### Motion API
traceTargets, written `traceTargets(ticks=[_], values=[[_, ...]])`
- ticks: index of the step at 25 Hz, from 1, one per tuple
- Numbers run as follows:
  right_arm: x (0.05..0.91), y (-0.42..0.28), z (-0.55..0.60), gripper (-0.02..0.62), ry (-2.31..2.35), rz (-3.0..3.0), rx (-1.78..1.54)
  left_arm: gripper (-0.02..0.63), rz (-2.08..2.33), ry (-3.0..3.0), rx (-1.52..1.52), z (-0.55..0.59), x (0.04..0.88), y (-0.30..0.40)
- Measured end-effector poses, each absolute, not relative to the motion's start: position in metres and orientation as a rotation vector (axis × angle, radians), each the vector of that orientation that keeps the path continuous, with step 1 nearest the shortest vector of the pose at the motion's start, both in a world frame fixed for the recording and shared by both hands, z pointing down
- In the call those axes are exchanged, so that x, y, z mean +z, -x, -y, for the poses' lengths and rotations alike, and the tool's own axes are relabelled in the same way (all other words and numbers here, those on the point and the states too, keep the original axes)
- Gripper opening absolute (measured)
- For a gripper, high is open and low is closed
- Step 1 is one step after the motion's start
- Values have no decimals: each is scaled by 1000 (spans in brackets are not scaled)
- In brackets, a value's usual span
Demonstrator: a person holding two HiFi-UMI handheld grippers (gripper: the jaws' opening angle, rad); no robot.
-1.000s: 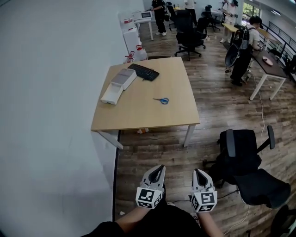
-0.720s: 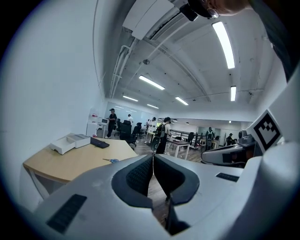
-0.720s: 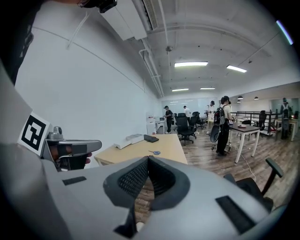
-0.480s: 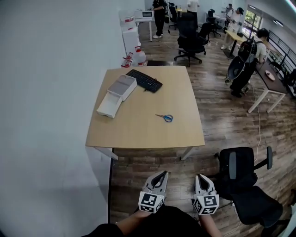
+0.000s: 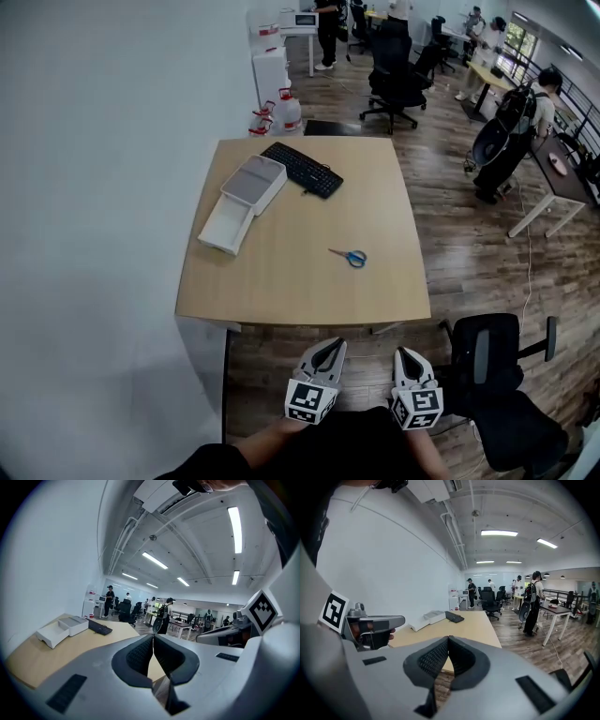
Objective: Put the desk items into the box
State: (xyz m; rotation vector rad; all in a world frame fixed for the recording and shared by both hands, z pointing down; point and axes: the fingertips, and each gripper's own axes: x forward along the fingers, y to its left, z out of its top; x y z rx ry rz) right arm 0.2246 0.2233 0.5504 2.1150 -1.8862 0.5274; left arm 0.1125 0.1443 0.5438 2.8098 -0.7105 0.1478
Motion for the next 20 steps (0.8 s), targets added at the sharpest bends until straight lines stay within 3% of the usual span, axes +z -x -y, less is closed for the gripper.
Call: traceTargets(ticks=[20], values=[[594,-274,-60,60,-1913,2025,594,18,896,-2694,194,-17,576,-135]])
